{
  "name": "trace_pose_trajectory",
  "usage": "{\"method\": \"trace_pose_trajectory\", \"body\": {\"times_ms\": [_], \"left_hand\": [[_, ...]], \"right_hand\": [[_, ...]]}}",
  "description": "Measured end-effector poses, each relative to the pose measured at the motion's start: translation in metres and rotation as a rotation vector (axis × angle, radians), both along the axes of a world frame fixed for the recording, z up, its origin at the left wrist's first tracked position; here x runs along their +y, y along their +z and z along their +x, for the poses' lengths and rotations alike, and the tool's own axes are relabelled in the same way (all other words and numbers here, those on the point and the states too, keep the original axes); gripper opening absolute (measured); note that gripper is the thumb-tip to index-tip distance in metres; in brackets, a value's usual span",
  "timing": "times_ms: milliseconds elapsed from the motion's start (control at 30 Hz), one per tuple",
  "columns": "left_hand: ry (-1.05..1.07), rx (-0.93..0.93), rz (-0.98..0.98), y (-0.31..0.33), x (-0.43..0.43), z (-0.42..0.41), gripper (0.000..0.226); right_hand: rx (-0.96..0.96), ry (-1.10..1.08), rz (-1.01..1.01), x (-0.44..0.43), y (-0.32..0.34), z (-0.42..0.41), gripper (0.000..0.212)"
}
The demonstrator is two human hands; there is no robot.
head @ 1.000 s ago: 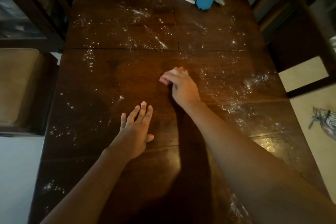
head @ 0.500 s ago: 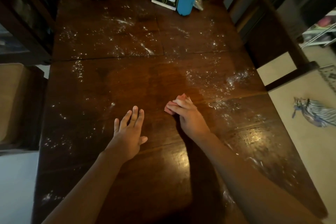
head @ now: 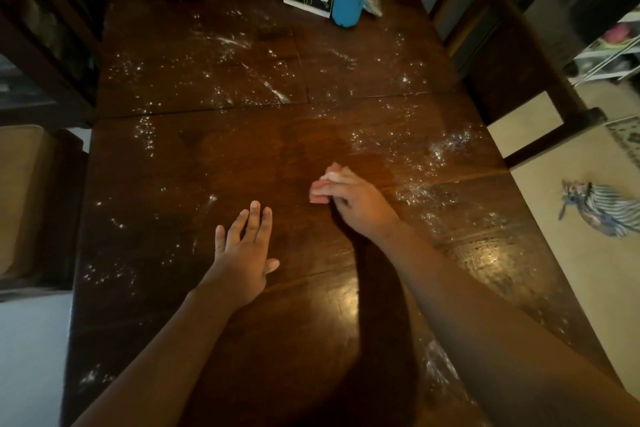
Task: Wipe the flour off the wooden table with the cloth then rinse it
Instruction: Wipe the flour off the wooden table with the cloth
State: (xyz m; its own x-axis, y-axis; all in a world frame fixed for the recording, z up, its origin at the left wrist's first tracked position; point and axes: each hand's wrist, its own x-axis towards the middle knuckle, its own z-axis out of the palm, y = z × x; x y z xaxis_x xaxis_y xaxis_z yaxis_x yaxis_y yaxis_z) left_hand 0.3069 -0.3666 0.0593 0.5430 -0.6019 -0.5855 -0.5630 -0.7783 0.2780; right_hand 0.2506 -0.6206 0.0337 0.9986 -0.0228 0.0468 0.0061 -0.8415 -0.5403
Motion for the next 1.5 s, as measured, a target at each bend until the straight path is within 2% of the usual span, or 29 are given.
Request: {"method": "trace_pose_trajectory", "body": {"times_ms": [133, 200, 267, 367, 467, 533, 633, 700, 733, 867, 933, 1000, 1100, 1167, 1233, 1333, 1400, 1467, 1500], "left_hand": [[0.002, -0.022, -0.031, 0.001, 0.003, -0.002, 0.088], [0.008, -0.036, -0.044, -0.002, 0.004, -0.002, 0.089], [0.019, -0.054, -0.062, -0.005, 0.004, -0.003, 0.09], [0.034, -0.057, -0.075, -0.006, 0.004, -0.005, 0.093], [0.044, -0.05, -0.084, -0.006, 0.003, -0.005, 0.095], [0.046, -0.041, -0.088, -0.005, 0.003, -0.006, 0.095], [0.063, -0.03, -0.084, -0.003, 0.001, -0.006, 0.096], [0.079, -0.014, -0.073, -0.003, 0.0, -0.006, 0.097], [0.084, -0.008, -0.063, -0.003, 0.0, -0.006, 0.098], [0.07, -0.005, -0.014, -0.002, -0.003, -0.006, 0.1], [0.065, 0.008, -0.011, 0.0, -0.002, -0.006, 0.1], [0.051, 0.019, -0.005, 0.001, -0.002, -0.006, 0.099], [0.06, 0.026, 0.008, -0.002, -0.001, -0.004, 0.1], [0.056, 0.031, 0.024, -0.003, -0.001, -0.003, 0.1], [0.063, 0.033, 0.019, -0.005, -0.001, -0.005, 0.099], [0.066, -0.008, 0.026, -0.007, -0.002, -0.007, 0.099], [0.08, 0.01, 0.019, -0.005, -0.003, -0.007, 0.099], [0.083, 0.026, 0.0, -0.004, -0.003, -0.007, 0.099], [0.081, 0.026, -0.005, -0.003, -0.003, -0.007, 0.098]], "right_hand": [[-0.01, -0.444, -0.004, -0.034, 0.0, 0.014, 0.036], [-0.008, -0.541, -0.027, -0.034, 0.0, 0.038, 0.036], [0.003, -0.418, -0.018, -0.021, -0.002, 0.052, 0.037], [-0.028, -0.062, 0.001, -0.008, -0.005, 0.044, 0.04], [-0.044, 0.051, 0.001, -0.024, -0.004, 0.027, 0.043], [-0.046, -0.081, -0.013, -0.04, -0.003, 0.025, 0.042], [-0.039, -0.437, -0.003, -0.053, -0.001, 0.048, 0.036], [-0.04, -0.524, -0.005, -0.042, -0.001, 0.068, 0.037], [-0.05, -0.467, 0.006, -0.033, -0.001, 0.074, 0.037], [-0.035, 0.059, 0.033, -0.021, -0.002, 0.07, 0.039], [0.026, 0.135, -0.006, -0.042, 0.003, 0.072, 0.045], [0.029, -0.005, -0.022, -0.063, 0.001, 0.083, 0.045], [-0.009, -0.402, 0.004, -0.067, -0.003, 0.112, 0.041], [-0.014, -0.481, 0.023, -0.043, -0.004, 0.131, 0.038], [-0.025, -0.316, 0.046, -0.017, -0.008, 0.139, 0.038], [-0.02, 0.133, 0.061, 0.014, -0.007, 0.132, 0.04], [0.045, 0.353, 0.086, 0.015, -0.002, 0.12, 0.04], [0.08, 0.465, 0.057, -0.005, 0.004, 0.114, 0.042], [0.069, 0.444, 0.024, -0.019, 0.005, 0.115, 0.043]]}}
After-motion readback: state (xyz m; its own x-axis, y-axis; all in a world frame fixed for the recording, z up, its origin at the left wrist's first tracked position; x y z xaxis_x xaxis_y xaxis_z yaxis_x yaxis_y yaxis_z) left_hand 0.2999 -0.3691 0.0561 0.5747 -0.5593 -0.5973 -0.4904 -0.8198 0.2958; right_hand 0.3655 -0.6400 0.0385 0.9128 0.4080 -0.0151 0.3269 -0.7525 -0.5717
